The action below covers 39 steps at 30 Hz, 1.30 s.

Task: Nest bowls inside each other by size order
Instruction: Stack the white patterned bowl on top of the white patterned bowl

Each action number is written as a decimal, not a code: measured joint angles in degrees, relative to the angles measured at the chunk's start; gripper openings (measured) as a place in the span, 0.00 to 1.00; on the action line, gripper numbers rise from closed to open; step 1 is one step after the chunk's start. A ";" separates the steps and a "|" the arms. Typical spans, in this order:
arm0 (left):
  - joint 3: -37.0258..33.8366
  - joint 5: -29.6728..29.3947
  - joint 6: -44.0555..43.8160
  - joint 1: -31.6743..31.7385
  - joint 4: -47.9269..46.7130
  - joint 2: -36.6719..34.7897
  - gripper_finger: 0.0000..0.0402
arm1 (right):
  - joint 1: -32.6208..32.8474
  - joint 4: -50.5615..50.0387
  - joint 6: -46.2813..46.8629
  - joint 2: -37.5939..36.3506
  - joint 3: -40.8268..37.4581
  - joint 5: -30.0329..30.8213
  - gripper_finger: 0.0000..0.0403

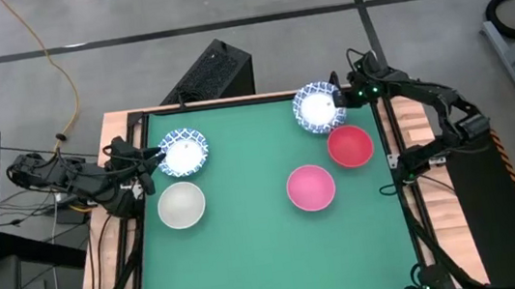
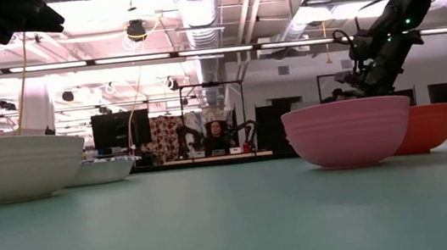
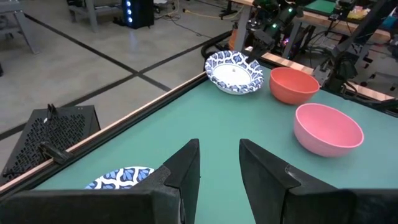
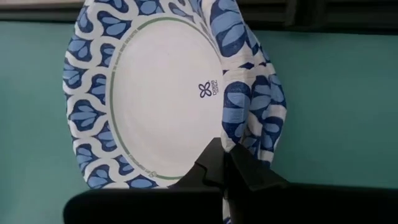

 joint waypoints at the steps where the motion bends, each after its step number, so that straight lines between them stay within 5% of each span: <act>1: 0.00 0.00 0.01 -0.01 -0.02 0.00 0.25 | 0.11 0.07 0.06 0.00 0.00 0.21 0.04; 13: 0.00 0.00 0.01 0.00 -0.02 0.01 0.25 | 0.70 -0.07 0.07 0.00 0.00 1.93 0.13; 30: 0.00 0.02 0.70 -0.02 -0.04 0.01 0.25 | 1.41 -0.98 1.64 -0.32 0.00 2.00 0.43; 39: 0.00 0.44 0.84 -0.02 -0.07 0.00 0.25 | 1.38 -2.42 3.37 -1.72 0.00 3.76 0.44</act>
